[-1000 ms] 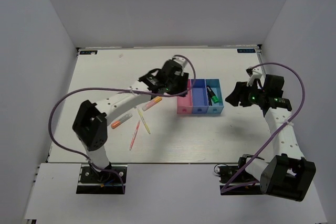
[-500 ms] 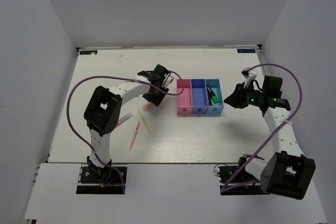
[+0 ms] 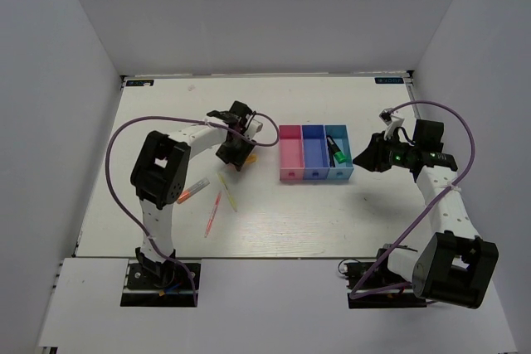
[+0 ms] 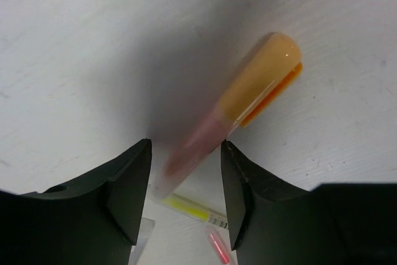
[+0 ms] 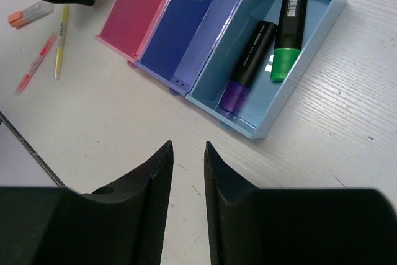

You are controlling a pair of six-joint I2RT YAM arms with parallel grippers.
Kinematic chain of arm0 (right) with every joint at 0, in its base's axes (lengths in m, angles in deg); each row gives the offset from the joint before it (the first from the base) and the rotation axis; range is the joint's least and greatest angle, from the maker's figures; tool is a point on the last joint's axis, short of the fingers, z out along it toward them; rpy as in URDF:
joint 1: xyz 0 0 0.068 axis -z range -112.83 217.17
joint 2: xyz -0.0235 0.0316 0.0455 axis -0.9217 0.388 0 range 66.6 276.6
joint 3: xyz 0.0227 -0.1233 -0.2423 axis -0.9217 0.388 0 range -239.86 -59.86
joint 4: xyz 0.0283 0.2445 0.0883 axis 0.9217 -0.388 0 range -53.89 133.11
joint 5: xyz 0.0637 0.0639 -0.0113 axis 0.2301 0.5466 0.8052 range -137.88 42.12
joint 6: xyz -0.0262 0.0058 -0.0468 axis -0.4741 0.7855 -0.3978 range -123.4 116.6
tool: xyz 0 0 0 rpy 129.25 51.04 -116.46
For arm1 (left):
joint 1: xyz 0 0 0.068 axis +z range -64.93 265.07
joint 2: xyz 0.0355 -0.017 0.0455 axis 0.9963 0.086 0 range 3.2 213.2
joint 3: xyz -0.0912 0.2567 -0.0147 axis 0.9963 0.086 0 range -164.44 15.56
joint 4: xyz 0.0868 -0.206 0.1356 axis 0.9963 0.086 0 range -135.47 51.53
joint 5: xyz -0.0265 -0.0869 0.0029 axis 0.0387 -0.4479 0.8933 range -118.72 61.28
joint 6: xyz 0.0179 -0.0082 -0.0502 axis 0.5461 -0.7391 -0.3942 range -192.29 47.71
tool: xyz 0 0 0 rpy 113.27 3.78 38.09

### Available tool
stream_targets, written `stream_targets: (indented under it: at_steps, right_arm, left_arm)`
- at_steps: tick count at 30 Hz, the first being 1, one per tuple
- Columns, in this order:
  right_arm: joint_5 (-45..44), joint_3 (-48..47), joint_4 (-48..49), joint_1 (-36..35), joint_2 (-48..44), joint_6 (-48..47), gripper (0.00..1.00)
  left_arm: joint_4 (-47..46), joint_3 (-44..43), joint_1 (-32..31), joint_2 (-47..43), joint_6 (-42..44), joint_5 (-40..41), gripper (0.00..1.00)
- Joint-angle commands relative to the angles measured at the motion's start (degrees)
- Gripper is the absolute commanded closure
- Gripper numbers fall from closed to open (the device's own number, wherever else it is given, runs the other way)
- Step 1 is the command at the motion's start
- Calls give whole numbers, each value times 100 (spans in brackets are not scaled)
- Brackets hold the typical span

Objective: Sort the stationery into containers
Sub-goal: Pick up the pen from the center of the board, then place the pen in the storage box.

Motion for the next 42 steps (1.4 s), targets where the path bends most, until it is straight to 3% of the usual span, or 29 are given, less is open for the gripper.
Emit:
stream_targets:
  at_steps: [1,5,8,9,11,15,19,21,24,25,30,38,42]
  right_arm:
    - [80,-128,-53,50,21,-94,70]
    - [97,-136,-62,67,12,-50,70]
    - [132,-136,-62,85,12,-41,70]
    - [158,-136,-71,94,3,-32,70]
    - [176,-136,-79,103,-5,-24,70]
    - [238,-128,-53,120,3,3,70]
    - [194,-145,-44,120,-32,108,46]
    - [150,-145,-27,112,-41,117,46]
    - [89,-163,-61,129,-6,214,94]
    - [36,-172,-53,120,3,266,100]
    - [-113,-163,-1,120,21,398,100]
    - [-298,-163,26,173,-6,521,98]
    - [-290,-163,17,225,-6,539,98]
  left_arm:
    - [-22,205,30,16,41,-584,42]
    - [-84,311,39,103,-11,-646,47]
    - [-66,390,30,165,-64,-585,66]
    - [-57,408,39,165,-125,-498,80]
    - [-31,443,39,122,-134,-453,89]
    - [-13,434,30,-228,-309,-224,96]
    - [-171,347,-5,-844,-949,-424,100]
    - [-329,250,-93,-1213,-1162,-610,100]
    - [-610,135,-417,-1477,-1837,-813,100]
    - [-663,109,-479,-1522,-1944,-839,100]
    - [-1173,-181,-901,-1479,-2909,-1120,100]
    - [-2436,-594,-1472,-610,-4807,-1358,98]
    - [-2597,-1067,-1674,-213,-5143,-1314,98]
